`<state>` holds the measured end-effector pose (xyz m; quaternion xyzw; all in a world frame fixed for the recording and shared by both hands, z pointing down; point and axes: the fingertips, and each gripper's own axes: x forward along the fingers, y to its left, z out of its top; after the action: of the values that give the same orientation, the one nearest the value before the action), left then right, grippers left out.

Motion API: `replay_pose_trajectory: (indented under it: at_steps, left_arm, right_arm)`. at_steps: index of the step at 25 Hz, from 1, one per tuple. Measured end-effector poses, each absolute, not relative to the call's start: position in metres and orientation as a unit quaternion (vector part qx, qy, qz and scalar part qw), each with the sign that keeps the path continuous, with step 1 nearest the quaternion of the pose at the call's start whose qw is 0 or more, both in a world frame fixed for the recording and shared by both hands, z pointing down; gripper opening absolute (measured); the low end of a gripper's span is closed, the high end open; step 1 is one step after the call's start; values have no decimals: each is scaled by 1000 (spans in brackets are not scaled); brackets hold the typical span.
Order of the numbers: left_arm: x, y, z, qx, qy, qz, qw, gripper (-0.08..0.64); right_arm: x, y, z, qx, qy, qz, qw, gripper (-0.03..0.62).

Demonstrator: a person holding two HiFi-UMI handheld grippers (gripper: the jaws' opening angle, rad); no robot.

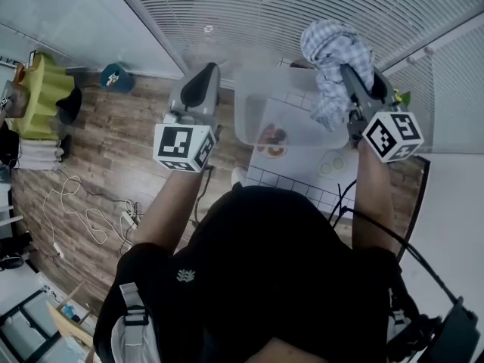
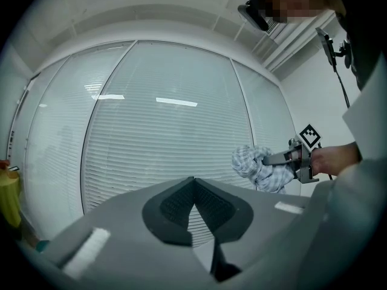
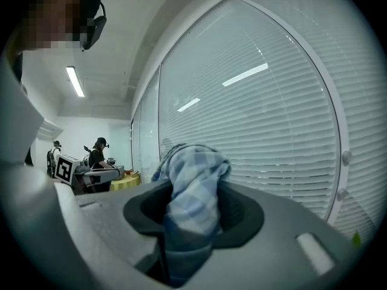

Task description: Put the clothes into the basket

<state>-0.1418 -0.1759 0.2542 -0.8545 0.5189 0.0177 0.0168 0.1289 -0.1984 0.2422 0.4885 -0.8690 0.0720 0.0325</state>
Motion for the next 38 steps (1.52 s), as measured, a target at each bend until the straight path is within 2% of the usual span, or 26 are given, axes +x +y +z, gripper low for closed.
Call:
replay_pose_trajectory:
  at_steps: [17, 26, 38]
  left_arm:
    - [-149, -183, 303, -858, 513, -21, -13, 8]
    - [-148, -193, 319, -860, 509, -36, -9, 8]
    - [-150, -200, 357, -856, 512, -51, -45, 8]
  right_arm:
    - [97, -206, 346, 464, -873, 131, 76, 170]
    - [81, -207, 396, 441, -878, 140, 122, 172]
    - [80, -201, 454, 436, -865, 187, 164, 176]
